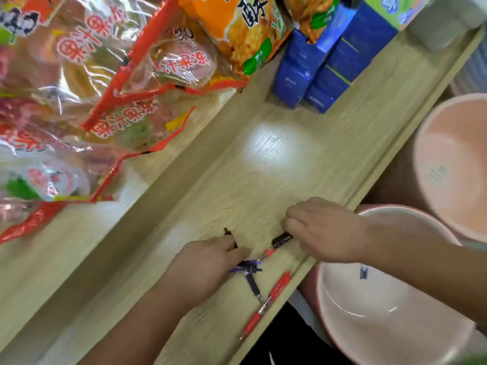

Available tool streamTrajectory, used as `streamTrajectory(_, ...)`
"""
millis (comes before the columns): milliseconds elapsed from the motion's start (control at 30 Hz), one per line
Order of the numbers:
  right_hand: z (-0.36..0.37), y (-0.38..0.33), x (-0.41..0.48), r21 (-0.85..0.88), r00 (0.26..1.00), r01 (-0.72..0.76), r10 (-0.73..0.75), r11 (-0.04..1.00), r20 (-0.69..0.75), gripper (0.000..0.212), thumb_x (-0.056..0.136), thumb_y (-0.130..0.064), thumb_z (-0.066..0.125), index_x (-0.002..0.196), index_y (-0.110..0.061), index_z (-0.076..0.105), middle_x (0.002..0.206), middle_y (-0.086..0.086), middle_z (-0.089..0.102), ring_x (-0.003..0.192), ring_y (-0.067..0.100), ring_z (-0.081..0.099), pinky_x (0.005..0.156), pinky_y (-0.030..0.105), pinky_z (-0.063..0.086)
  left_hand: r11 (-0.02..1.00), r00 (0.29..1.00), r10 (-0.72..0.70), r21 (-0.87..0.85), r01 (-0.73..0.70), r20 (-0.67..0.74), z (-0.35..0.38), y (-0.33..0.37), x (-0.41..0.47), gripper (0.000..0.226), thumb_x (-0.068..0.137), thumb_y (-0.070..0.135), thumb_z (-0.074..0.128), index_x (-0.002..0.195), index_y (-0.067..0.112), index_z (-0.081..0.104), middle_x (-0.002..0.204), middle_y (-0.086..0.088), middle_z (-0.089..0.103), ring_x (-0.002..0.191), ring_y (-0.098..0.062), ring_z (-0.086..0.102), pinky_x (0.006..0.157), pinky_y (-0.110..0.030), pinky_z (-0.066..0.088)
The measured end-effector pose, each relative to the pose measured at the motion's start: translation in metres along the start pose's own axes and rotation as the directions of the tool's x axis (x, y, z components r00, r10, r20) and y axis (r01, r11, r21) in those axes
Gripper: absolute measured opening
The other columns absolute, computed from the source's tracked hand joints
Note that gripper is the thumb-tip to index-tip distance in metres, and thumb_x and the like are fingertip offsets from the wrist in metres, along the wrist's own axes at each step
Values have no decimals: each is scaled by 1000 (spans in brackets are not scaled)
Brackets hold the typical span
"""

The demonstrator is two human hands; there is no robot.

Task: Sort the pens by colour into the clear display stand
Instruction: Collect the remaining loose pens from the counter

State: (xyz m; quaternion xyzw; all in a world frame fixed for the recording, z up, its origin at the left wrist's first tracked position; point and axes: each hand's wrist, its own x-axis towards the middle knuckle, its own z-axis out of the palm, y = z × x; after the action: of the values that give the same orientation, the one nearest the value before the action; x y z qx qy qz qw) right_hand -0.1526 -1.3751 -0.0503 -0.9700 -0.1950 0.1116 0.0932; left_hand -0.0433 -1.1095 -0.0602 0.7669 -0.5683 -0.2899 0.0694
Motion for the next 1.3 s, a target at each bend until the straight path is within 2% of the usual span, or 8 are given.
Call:
streamTrajectory(167, 18, -53, -7, 87, 976, 214, -216, 973, 8, 16, 93, -31, 51, 100, -20, 60, 83, -2, 55, 70, 19, 52, 66, 32, 45, 984, 986, -150, 86, 155, -67, 1, -15, -17, 28, 76, 30, 79, 98, 30, 62, 85, 6, 53, 65, -17, 60, 40, -32, 47)
streamTrajectory(333, 45, -67, 8, 197, 922, 335, -363, 922, 134, 18, 93, -41, 52, 98, -25, 57, 90, -6, 58, 78, 17, 53, 70, 31, 43, 888, 879, -457, -23, 459, -135, -7, -27, -47, 32, 70, 30, 83, 94, 24, 64, 92, 3, 57, 60, -20, 63, 44, -20, 28)
streamTrajectory(600, 30, -54, 17, 203, 901, 329, -371, 922, 226, 21, 87, -40, 46, 87, -21, 54, 83, -3, 56, 72, 19, 52, 62, 33, 48, 780, 791, -609, -227, 584, -56, -10, -5, -46, 18, 87, 35, 57, 102, 27, 51, 95, 9, 54, 89, -18, 59, 65, -32, 45)
streamTrajectory(767, 7, -49, 20, 191, 954, 196, -232, 962, 190, 16, 86, -30, 44, 91, -17, 53, 78, -2, 58, 65, 20, 55, 55, 32, 47, 590, 695, -719, -534, 606, -6, -7, 14, -50, 9, 93, 26, 48, 85, 25, 47, 80, 5, 54, 70, -15, 54, 62, -35, 42)
streamTrajectory(867, -10, -57, 26, 315, 955, -6, -88, 949, 282, 22, 99, -34, 38, 111, -18, 47, 82, -2, 56, 71, 23, 53, 62, 37, 43, 309, 649, -750, -800, 514, 128, -12, 30, -63, 16, 98, 29, 47, 83, 29, 52, 66, 2, 57, 56, -14, 54, 58, -34, 47)
streamTrajectory(967, -26, -76, 32, 576, 948, -210, 20, 790, 318, 14, 99, -36, 43, 112, -29, 45, 85, -8, 60, 73, 16, 54, 68, 36, 46, 120, 639, -747, -910, 397, 181, -17, 57, -84, 20, 99, 23, 46, 93, 37, 59, 61, 3, 48, 56, -12, 47, 56, -28, 45)
streamTrajectory(1133, -49, -149, 44, 853, 881, -472, 151, 221, 448, 8, 100, -28, 47, 103, -31, 54, 90, -9, 68, 79, 8, 66, 68, 32, 55, -62, 528, -824, -959, 276, 205, -23, 97, -129, 18, 98, 20, 50, 100, 32, 63, 60, 3, 46, 55, -16, 44, 55, -23, 44)
streamTrajectory(1300, -58, -249, 52, 852, 875, -479, 197, 210, 443, 19, 94, -40, 51, 112, -40, 59, 96, -7, 72, 89, 8, 67, 87, 36, 54, -150, 415, -892, -983, 106, 181, -21, 128, -196, 8, 98, 24, 55, 99, 24, 63, 52, 4, 52, 48, -12, 47, 49, -20, 40)
